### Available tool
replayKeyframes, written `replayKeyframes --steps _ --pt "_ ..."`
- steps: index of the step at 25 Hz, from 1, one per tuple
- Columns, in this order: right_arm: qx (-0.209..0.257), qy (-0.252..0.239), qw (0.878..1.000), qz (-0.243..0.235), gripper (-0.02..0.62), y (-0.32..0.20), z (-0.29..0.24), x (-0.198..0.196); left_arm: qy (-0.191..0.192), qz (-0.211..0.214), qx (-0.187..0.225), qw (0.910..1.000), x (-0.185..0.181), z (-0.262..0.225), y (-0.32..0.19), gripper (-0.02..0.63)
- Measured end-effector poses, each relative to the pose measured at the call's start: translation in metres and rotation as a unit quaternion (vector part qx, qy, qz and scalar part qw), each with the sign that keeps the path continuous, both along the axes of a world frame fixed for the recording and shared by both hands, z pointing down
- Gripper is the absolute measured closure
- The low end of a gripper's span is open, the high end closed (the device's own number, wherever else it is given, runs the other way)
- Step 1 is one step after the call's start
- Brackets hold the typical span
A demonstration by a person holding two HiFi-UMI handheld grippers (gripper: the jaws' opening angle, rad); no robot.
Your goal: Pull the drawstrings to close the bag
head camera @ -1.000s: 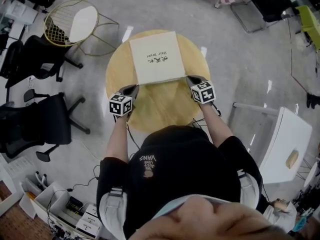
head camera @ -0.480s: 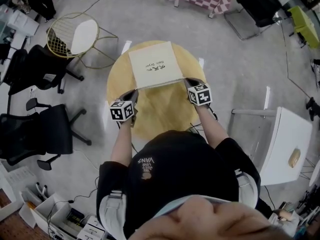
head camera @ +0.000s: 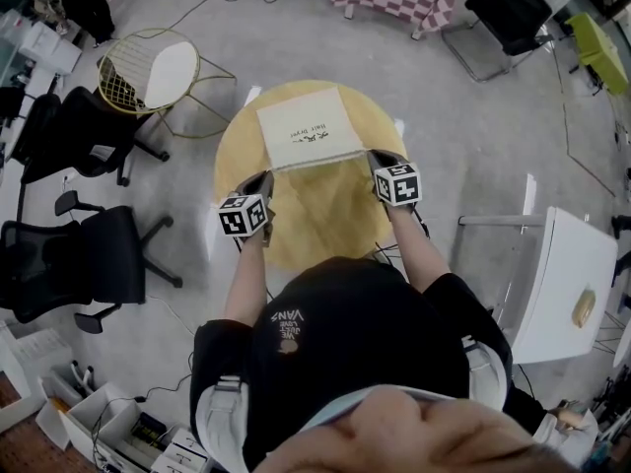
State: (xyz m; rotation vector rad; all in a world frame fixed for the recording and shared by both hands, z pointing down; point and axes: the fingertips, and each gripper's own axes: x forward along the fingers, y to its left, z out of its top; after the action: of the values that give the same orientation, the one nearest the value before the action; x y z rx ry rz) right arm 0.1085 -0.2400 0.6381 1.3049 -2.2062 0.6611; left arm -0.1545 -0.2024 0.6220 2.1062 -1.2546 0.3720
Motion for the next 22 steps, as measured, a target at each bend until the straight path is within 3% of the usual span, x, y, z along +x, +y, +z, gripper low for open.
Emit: replayKeyframes --steps 22 --pt "0.019 -0.005 0.999 0.037 0.594 0.049 -0.018 -0.002 0.018 -0.015 0.016 0.9996 -0.026 -0.017 0.041 0.591"
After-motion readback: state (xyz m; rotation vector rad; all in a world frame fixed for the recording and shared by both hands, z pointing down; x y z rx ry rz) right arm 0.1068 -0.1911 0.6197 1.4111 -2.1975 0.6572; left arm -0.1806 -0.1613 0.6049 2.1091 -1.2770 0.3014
